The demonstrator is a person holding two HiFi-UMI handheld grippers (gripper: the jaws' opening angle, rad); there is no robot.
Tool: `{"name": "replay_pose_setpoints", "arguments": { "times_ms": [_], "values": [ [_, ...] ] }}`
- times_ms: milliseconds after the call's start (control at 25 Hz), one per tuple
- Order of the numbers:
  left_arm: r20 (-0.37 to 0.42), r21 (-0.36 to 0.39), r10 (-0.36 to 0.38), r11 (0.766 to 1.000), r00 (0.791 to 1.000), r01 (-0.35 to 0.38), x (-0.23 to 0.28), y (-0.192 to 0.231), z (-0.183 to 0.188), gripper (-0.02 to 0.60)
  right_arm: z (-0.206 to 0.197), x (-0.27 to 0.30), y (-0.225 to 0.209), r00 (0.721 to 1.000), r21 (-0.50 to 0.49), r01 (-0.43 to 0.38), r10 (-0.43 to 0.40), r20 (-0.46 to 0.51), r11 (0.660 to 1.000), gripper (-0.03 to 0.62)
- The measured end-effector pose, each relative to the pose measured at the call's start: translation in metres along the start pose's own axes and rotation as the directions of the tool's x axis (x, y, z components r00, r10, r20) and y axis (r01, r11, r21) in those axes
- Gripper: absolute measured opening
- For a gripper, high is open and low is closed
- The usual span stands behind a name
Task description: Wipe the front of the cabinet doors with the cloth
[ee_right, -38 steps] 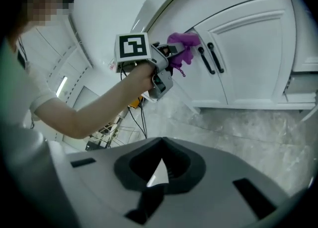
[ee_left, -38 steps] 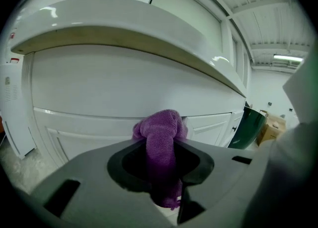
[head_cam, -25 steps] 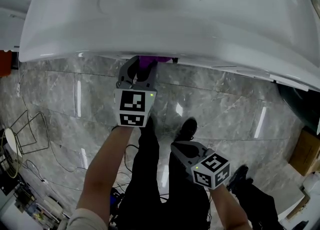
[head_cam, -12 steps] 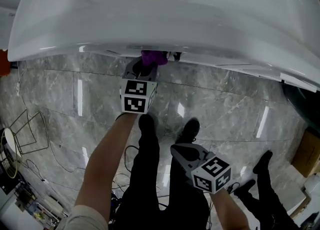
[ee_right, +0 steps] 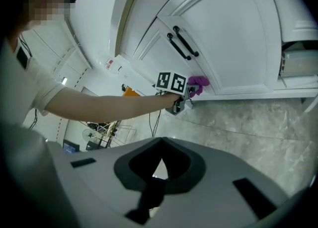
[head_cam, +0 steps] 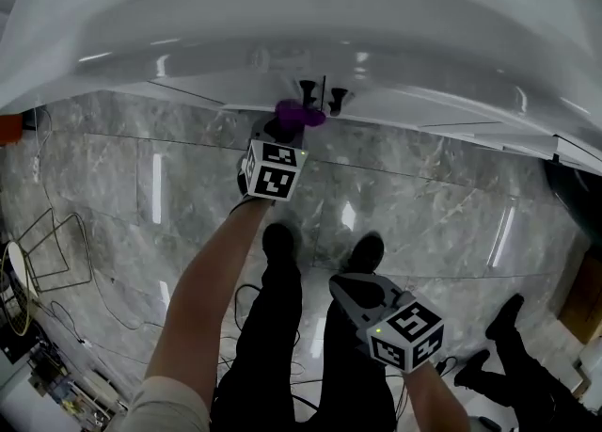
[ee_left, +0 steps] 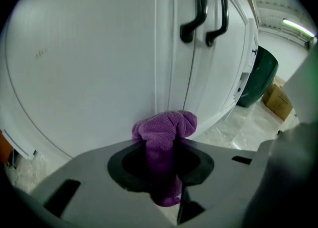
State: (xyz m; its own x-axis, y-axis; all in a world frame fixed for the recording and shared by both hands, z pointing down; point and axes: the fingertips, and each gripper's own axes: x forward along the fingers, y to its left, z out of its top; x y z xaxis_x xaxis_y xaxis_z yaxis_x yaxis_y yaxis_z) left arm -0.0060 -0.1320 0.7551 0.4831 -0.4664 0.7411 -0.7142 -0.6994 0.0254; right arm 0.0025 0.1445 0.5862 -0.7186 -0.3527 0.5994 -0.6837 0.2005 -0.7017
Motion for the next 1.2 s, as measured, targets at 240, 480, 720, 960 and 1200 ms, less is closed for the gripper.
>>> {"name": "replay_pose_setpoints", "arguments": {
  "times_ms": [240,480,720,960,1200],
  "values": [
    [-0.061,0.041,0.021,0.999,0.998,-0.019,0.034,0.0,-0.028,0.117,-0.012,0.012,-0.017,1.0,0.013,-0.002,0.002,0.023,1.0,0.009],
    [-0.099,0.024,0.033,0.999,0.995,-0.031,0.051,0.0,-0.049,0.118,-0.041,0.011,-0.031,0.999,0.02,0.031,-0.031,-0.024,0.999,0.009],
    [-0.005,0.037,-0.072,0.997,0.997,0.072,-0.043,-0.05,0.002,0.117,-0.038,-0.02,-0.009,0.999,0.055,0.039,-0.038,-0.027,0.998,0.009],
    [0.243,0.122,-0.115,0.989,0.963,0.087,-0.168,-0.108,0.127,0.117,-0.016,-0.051,0.024,1.0,0.055,0.026,-0.026,-0.001,0.998,0.009],
    [0.375,0.165,-0.026,0.985,0.927,-0.039,-0.212,-0.11,0.203,0.117,-0.007,-0.069,0.049,1.0,0.036,0.013,-0.013,-0.011,0.999,0.009]
  ]
}}
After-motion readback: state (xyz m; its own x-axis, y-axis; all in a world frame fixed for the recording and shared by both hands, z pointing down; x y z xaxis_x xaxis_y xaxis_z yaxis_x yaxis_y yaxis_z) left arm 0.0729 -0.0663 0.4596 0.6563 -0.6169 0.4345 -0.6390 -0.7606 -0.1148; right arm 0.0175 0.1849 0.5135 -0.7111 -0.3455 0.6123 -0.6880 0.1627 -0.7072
